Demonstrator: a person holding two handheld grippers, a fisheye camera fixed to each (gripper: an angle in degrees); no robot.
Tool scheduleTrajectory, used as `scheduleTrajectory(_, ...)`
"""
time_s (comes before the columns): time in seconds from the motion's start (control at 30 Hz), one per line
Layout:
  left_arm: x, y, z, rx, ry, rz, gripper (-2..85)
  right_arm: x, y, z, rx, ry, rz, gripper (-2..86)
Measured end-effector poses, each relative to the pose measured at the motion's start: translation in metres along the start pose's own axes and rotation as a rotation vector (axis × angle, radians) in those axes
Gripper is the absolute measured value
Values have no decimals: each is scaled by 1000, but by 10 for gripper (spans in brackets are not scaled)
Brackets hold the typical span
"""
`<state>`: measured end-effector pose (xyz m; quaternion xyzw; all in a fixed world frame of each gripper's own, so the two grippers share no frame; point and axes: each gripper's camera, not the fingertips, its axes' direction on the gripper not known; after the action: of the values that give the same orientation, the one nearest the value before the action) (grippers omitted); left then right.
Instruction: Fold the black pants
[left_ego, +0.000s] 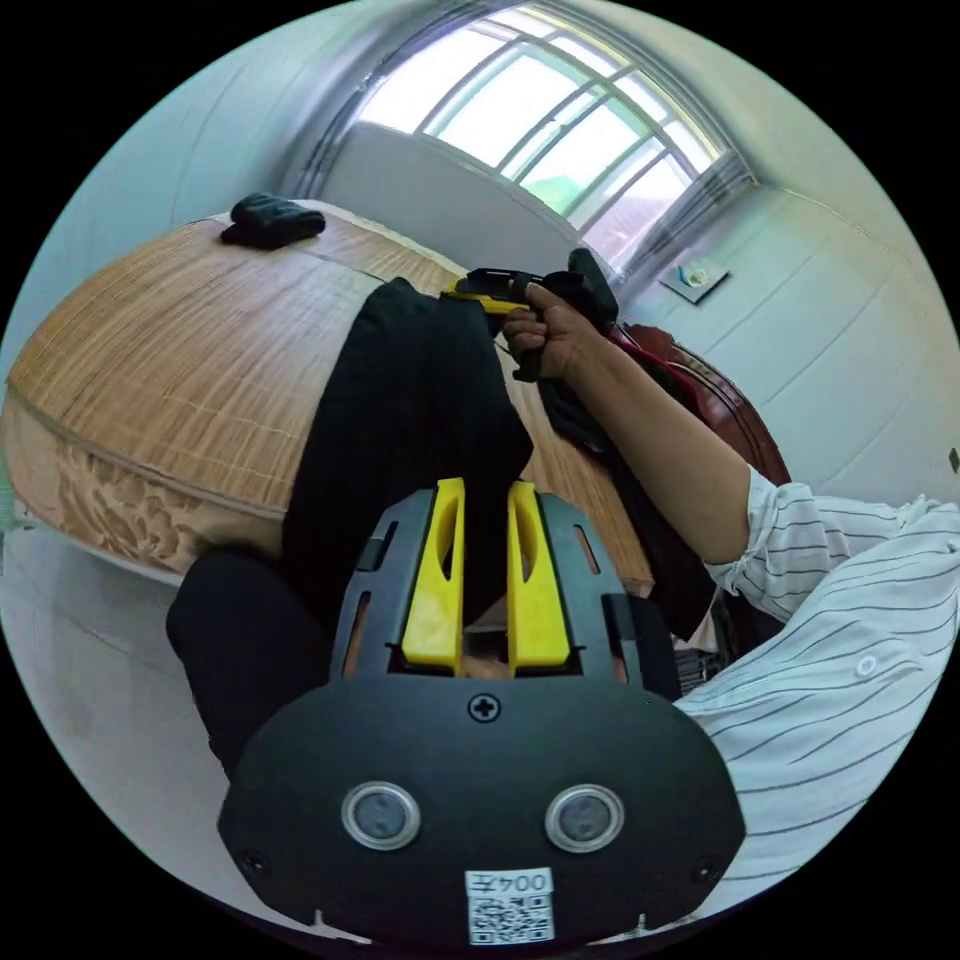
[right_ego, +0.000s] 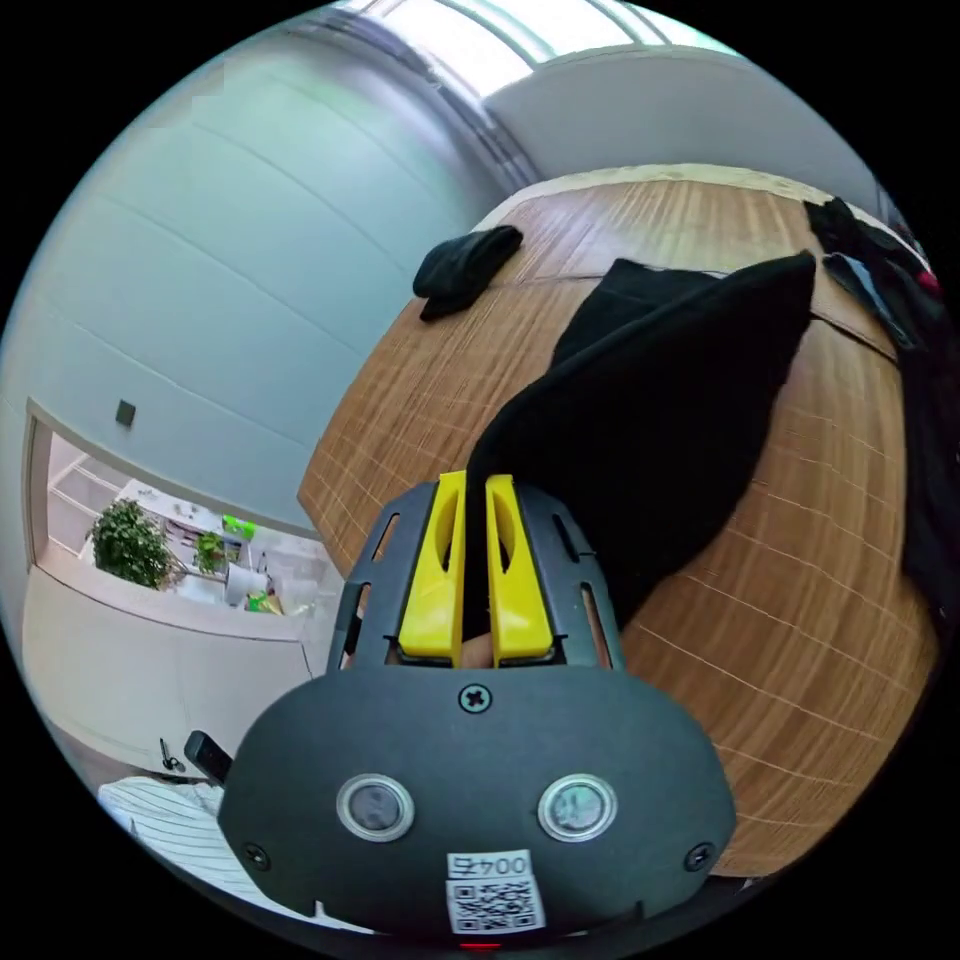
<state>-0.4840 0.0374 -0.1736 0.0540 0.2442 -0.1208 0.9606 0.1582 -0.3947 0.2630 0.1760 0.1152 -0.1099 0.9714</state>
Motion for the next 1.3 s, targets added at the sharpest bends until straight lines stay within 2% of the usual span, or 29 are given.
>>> scheduleTrajectory(0.07, -37, -2, -5, -38, -16, -158, 72, -11, -10, 65, -101, 40, 8, 51)
scheduleTrajectory(0.2, -87, 1, 5, -115, 64, -372, 78, 0, -1, 135, -243, 37, 81, 84)
scheduleTrajectory(0.37, -120, 5, -22, -56, 234, -536, 98, 18, 30, 76, -64, -147, 45, 108)
scheduleTrajectory(0.47, -129, 9, -56, -27, 219, -572, 109, 48, 61, 29, 40, -116, 54, 113)
scheduleTrajectory(0.6, -118, 11, -103, 65, 125, -546, 103, 104, 92, 1, 89, -67, 181, 121)
scheduleTrajectory(0.7, -76, -12, -112, 133, 185, -390, 96, 140, 99, -2, 115, -108, 304, 136)
scheduleTrajectory(0.77, -29, -41, -87, 94, 270, -216, 93, 151, 91, 5, 120, -125, 347, 147)
scheduleTrajectory(0.9, 14, -53, -14, -30, 291, -164, 87, 155, 66, 20, 110, -103, 379, 162)
scheduleTrajectory(0.97, 11, -44, 30, -97, 192, -249, 73, 159, 50, 28, 102, -118, 409, 166)
scheduleTrajectory(1.07, 9, -36, 46, -72, 9, -278, 46, 159, 30, 38, 91, -96, 397, 166)
scheduleTrajectory(1.13, 10, -38, 45, -39, -47, -275, 33, 156, 18, 47, 57, -66, 379, 163)
scheduleTrajectory(1.2, 10, -41, 47, -43, -119, -266, 22, 152, 9, 58, 19, -53, 358, 146)
scheduleTrajectory(1.3, 5, -50, 60, -113, -181, -246, 11, 136, 3, 65, -57, 78, 259, 86)
